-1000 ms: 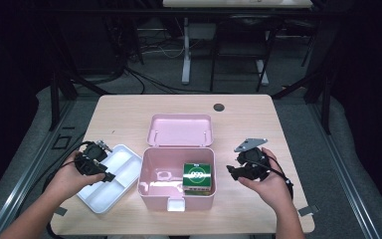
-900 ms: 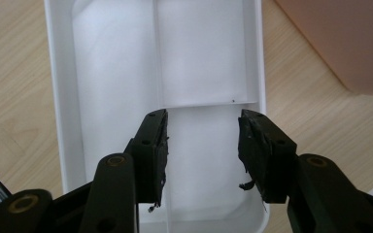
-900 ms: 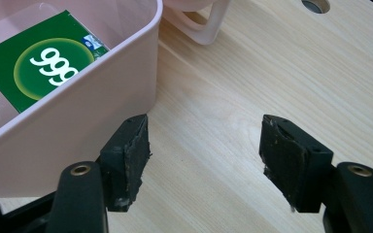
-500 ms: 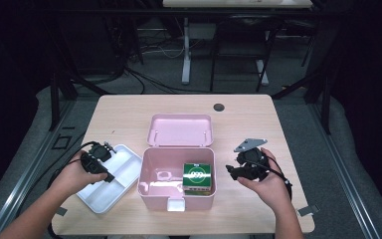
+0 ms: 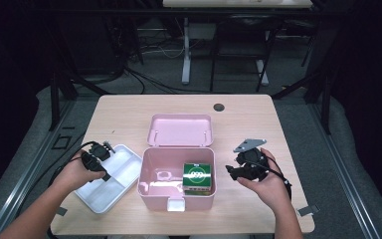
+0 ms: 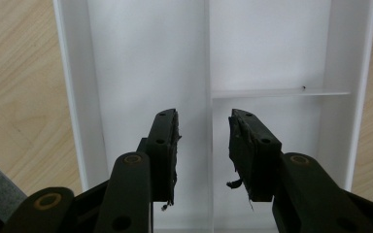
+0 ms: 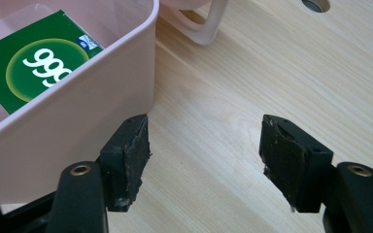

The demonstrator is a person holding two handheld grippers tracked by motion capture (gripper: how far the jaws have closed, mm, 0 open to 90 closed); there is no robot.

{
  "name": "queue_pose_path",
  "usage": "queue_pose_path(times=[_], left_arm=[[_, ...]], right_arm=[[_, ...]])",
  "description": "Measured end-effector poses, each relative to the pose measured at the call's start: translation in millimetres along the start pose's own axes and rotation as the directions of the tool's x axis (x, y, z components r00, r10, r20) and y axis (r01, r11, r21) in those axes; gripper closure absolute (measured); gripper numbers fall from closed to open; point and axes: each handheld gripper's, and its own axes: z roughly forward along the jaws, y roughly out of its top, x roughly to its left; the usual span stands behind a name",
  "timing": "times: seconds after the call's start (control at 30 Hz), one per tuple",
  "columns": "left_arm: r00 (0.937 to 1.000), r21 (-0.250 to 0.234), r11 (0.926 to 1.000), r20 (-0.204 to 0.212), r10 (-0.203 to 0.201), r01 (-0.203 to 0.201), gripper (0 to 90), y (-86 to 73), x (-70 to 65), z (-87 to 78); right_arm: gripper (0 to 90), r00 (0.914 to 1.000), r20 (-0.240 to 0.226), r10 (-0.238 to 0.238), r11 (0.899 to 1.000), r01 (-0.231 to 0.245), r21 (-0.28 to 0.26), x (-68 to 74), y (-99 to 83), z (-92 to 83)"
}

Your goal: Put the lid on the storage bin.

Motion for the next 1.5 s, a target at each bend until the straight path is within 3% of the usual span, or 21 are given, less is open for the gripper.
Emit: queue_pose_path(times=[0.33, 0.47, 0.5, 0.7, 0.77, 1.1, 1.5], left_arm=[[1.0, 0.033, 0.9995, -0.003, 0.005, -0.004, 67.6, 7.5, -2.1, 8.8], [1.0, 0.024, 0.9997, 0.007, -0.005, 0.004, 70.6, 10.1, -1.3, 10.0], [0.9999, 0.024, 0.9997, 0.013, -0.007, 0.006, 71.4, 10.2, -0.7, 10.2], [0.9999, 0.037, 0.9993, 0.008, -0.008, 0.008, 73.9, 7.3, 0.9, 9.8], [0.9995, 0.027, 0.9995, 0.026, -0.017, 0.016, 75.7, 5.5, 1.8, 10.4], [0.9993, 0.038, 0.9992, 0.034, -0.015, 0.014, 80.4, 5.4, 2.2, 21.6], [0.9995, 0.091, 0.9958, 0.03, -0.012, 0.009, 84.1, 11.8, -0.4, 32.9]], right_arm=[[35.1, 1.0, -0.001, 0.003, 1.0, -0.003, -0.004, -0.4, -0.5, -0.4], [35.2, 1.0, 0.001, 0.001, 1.0, -0.001, -0.002, -0.4, -0.7, 0.4], [35.2, 1.0, 0.001, -0.002, 1.0, 0.002, 0.014, -0.8, -0.4, -0.6], [35.2, 1.0, 0.002, 0.005, 1.0, -0.004, -0.008, -1.3, -1.2, -0.2], [35.1, 1.0, 0.003, 0.004, 1.0, -0.004, -0.005, -1.2, -1.2, 0.0], [35.2, 1.0, -0.004, 0.002, 1.0, -0.002, 0.006, 0.4, -1.2, 3.4], [35.1, 1.0, 0.001, -0.001, 1.0, 0.001, 0.006, -0.4, -1.9, 4.1]])
